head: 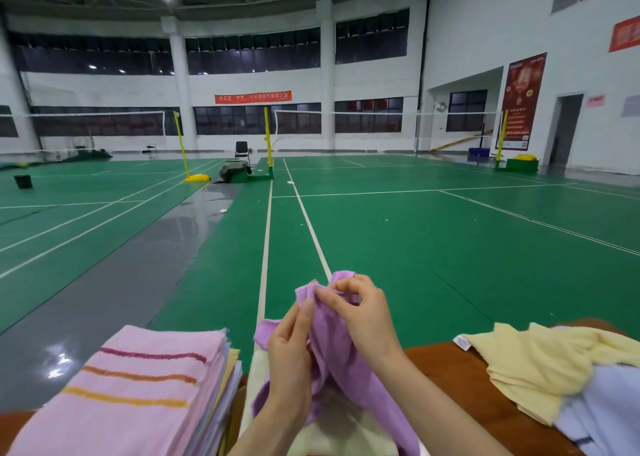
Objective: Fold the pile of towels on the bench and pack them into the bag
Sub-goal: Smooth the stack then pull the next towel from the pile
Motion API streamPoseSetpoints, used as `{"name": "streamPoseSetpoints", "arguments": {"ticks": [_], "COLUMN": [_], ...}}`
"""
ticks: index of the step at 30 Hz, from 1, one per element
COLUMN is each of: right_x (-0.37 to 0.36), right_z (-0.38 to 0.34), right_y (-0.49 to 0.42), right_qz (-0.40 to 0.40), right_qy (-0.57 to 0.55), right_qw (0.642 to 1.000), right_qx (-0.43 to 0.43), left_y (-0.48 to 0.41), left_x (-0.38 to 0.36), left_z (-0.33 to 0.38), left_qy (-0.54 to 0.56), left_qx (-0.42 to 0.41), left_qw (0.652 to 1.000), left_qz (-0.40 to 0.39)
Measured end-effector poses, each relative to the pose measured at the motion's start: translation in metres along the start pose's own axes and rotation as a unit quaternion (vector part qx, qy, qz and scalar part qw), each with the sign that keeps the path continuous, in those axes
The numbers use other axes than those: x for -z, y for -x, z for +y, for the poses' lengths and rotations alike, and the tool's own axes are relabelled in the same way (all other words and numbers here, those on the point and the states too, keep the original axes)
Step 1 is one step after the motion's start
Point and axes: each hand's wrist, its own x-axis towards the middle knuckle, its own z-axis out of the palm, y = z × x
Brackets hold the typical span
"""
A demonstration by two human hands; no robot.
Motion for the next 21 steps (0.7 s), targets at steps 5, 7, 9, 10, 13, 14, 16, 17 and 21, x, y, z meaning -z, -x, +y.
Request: {"name": "streamPoseSetpoints", "arguments": {"ticks": [5,7,9,10,13,14,16,17,21], "right_x": [0.004,0.011,0.017,0.019,0.026,0.029,0.037,0.041,0.060], "right_z": [-0.004,-0.009,-0.014,-0.016,-0.018,-0.019,-0.018,-0.017,-0.020], "right_y": [0.000,-0.003,-0.006,-0.008,-0.015,-0.018,-0.023,-0.025,-0.029], "right_qz": [-0.005,-0.010,-0.017,-0.017,-0.011,-0.020,-0.069,-0.098,-0.150], "right_qy": [0.037,0.051,0.067,0.080,0.108,0.100,0.046,0.022,-0.027], "right_qw": [0.999,0.998,0.997,0.996,0.992,0.992,0.994,0.993,0.987], "right_qx": [0.012,0.021,0.034,0.045,0.070,0.071,0.067,0.063,0.053], "left_y": [-0.007,-0.009,-0.010,-0.012,-0.014,-0.017,-0.027,-0.035,-0.066], "left_x": [-0.003,-0.006,-0.010,-0.012,-0.022,-0.026,-0.037,-0.044,-0.079], "left_z": [0.002,0.005,0.009,0.010,0.018,0.023,0.036,0.044,0.083], "left_qy": [-0.041,-0.056,-0.076,-0.091,-0.082,-0.084,-0.127,-0.148,-0.199], "left_qx": [-0.025,-0.030,-0.053,-0.067,-0.080,-0.087,-0.124,-0.151,-0.184], "left_qw": [0.999,0.998,0.996,0.993,0.992,0.992,0.983,0.977,0.961], "left_qz": [0.026,0.007,-0.016,-0.023,-0.044,-0.046,-0.037,-0.031,-0.049]}}
